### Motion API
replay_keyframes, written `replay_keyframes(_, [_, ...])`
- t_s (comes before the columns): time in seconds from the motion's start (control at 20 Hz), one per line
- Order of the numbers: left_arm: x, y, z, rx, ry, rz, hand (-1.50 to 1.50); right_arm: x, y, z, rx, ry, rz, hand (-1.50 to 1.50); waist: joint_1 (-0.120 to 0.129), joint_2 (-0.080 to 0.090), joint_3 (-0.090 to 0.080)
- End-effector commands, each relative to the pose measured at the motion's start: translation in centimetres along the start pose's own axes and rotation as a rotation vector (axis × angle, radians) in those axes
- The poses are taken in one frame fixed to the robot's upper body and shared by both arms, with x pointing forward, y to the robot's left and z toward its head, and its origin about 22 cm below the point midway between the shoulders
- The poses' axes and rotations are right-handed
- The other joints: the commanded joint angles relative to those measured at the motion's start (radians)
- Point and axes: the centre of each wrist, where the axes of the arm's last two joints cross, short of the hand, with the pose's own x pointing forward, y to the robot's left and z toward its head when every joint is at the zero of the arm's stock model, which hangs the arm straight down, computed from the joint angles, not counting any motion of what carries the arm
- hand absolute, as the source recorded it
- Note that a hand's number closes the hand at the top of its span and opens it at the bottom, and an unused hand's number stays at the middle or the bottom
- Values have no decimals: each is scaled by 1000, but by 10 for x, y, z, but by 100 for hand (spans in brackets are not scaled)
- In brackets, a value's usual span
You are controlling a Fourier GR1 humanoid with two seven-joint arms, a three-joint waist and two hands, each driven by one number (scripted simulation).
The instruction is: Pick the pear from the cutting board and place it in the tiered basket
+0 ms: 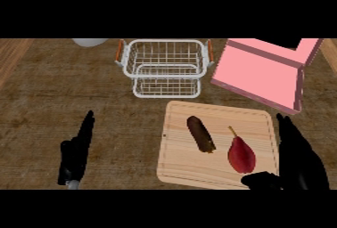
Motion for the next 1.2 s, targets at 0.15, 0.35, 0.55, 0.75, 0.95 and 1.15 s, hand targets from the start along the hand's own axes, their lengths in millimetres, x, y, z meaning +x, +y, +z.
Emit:
replay_keyframes(0.15, [-19,4,13,0,33,-3,0,42,15,-6,67,183,48,-150,-4,1,-1])
replay_keyframes(0.35, [-16,-12,12,-16,49,18,0,47,20,-6,99,198,83,-150,-17,0,-1])
replay_keyframes(0.55, [-21,-1,7,-6,38,3,0,54,37,-22,155,251,157,-150,-12,2,-2])
replay_keyframes(0.75, [-14,-6,11,-1,43,-5,0,46,34,-30,208,280,176,-150,-20,-1,-1])
replay_keyframes(0.95, [-22,15,14,5,39,-7,0,62,43,-34,229,292,179,-150,-12,-1,-1])
replay_keyframes(1.15, [-8,0,0,19,32,-5,0,58,41,-39,228,307,178,-150,-26,-1,-1])
